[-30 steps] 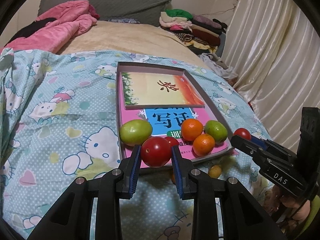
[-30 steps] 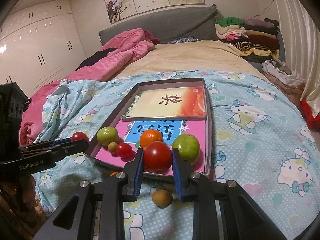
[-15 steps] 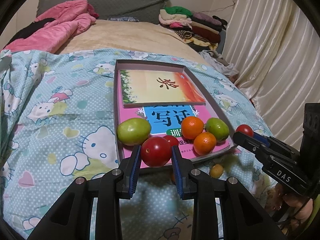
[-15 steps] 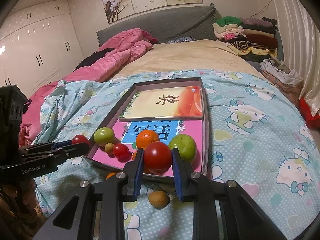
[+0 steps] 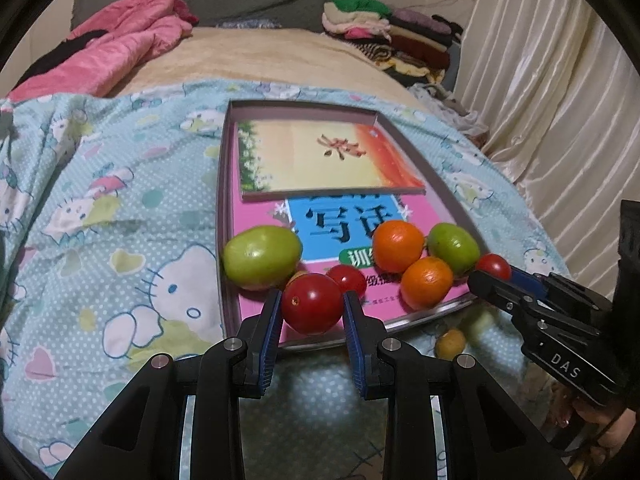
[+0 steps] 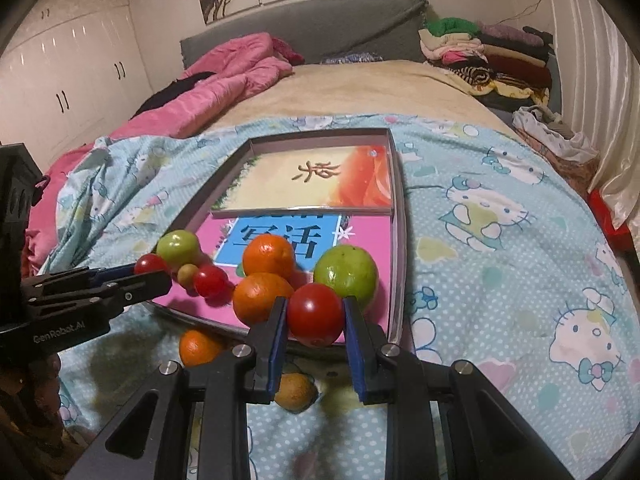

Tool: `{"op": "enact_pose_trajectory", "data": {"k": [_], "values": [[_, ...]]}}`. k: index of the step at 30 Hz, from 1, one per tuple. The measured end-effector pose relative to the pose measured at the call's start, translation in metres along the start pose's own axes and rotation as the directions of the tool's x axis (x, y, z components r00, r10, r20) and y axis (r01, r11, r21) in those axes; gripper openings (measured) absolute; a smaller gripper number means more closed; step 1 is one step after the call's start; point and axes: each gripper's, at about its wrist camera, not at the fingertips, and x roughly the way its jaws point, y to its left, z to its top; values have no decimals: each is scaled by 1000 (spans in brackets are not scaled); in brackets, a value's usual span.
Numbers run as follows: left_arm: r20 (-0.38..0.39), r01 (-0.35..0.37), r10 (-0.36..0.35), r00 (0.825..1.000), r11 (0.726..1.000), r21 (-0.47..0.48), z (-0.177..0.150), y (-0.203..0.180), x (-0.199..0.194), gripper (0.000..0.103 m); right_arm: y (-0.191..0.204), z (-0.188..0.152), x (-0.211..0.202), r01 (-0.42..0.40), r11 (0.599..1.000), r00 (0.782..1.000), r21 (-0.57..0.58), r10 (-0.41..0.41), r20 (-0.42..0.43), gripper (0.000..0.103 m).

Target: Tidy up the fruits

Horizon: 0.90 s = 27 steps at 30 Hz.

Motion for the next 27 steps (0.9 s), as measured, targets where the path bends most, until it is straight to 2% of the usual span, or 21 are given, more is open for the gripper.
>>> {"op": "enact_pose_trajectory", "data": {"k": [14, 17, 19, 24, 27], "values": [[-26, -18, 18, 1000, 1000, -12, 1, 3, 13, 32, 0, -1, 9, 20, 1000, 1000, 7, -20, -13, 28], [-27, -19, 18, 999, 1000, -25, 2, 4, 13, 32, 0, 0, 7, 19, 1000, 1000, 17, -19, -7, 37], [-28, -12, 11, 1000, 999, -38, 3, 6, 13, 36, -1, 1, 5, 18, 999, 1000, 27, -18, 2, 49], [-4, 21, -21, 1000, 998, -67, 4, 10, 4, 43, -6, 1, -5, 15, 998, 999, 57, -16, 28, 51], [14, 38, -37, 999, 997, -68, 4, 8, -3, 54, -8, -1, -11, 1, 997, 1000, 83, -3, 24, 56]]}}
